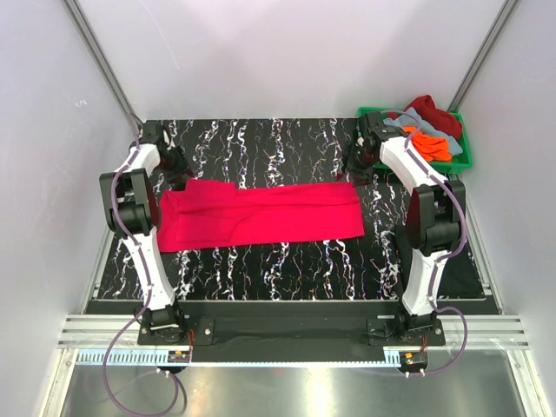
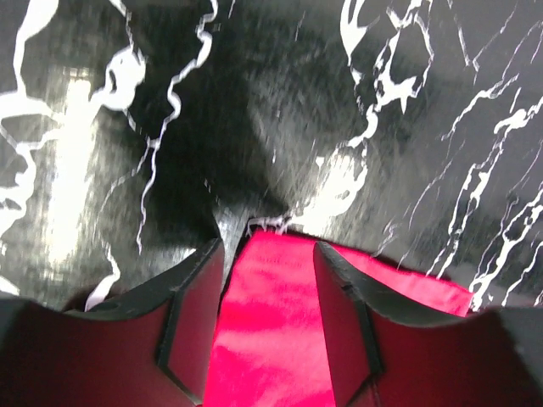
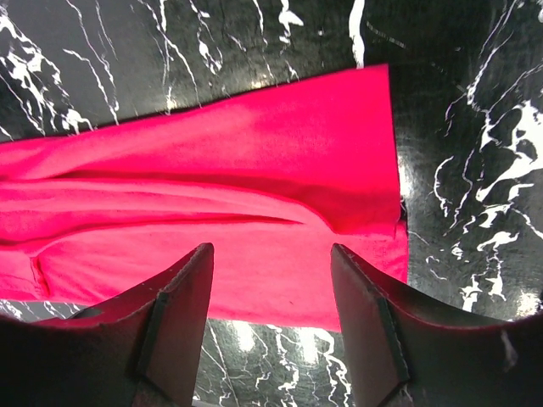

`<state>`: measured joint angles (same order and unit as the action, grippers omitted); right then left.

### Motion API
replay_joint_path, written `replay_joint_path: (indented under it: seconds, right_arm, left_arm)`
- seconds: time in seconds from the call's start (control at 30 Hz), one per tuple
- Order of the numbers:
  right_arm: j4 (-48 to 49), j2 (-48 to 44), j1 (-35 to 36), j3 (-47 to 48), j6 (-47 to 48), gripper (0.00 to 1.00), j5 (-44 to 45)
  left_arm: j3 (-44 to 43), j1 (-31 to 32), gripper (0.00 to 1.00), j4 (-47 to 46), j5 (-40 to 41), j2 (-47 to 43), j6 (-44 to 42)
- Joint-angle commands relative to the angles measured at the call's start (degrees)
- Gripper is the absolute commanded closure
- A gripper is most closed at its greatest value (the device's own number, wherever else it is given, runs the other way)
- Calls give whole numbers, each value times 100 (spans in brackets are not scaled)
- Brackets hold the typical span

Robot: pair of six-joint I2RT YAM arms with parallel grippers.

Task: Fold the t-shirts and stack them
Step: Fold the tshirt

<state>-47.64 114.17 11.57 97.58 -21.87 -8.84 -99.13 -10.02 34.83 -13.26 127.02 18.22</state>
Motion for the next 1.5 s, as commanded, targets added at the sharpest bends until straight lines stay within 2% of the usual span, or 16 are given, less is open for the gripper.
replay_joint_path:
  seconds: [0.0,0.03,0.07,0.13,0.2,0.27,0.3,0.57,0.87,1.07,1.47]
  right_arm:
    - [149,-360,3,-64,7,36,-179]
    - [149,-360,12,-72,7,36,-188]
    - [149,-360,3,-81,16,36,-188]
    - [149,-369,12,-64,33,36,-179]
    - [141,-360,12,-37,42,36,-197]
    - [149,-325,12,-2,34,36,-241]
    - [149,-316,12,15,42,36,-267]
    - [158,-185,12,60,-54,36,-627]
    - [308,-141,3,-187,-432,36,-926]
    - [343,-176,12,-160,-494,36,-1023]
    - [431,-53,-15,-327,-520,38,-742]
  left_arm:
    - [-395,26,54,-55,-89,235,-82]
    - [-422,27,65,-55,-133,261,-73]
    - [-440,35,71,-46,-168,279,-64]
    - [-432,35,81,-38,-265,262,-20]
    - [-379,53,83,-38,-335,200,-20]
    - [-344,53,97,-11,-370,165,-38]
    - [-326,53,100,6,-397,95,-46]
    - [7,88,100,85,-537,-932,111]
    - [948,132,100,86,-810,-2355,165]
    - [1519,150,100,121,-1012,-2937,270]
    - [3460,167,100,199,-1258,-4852,455]
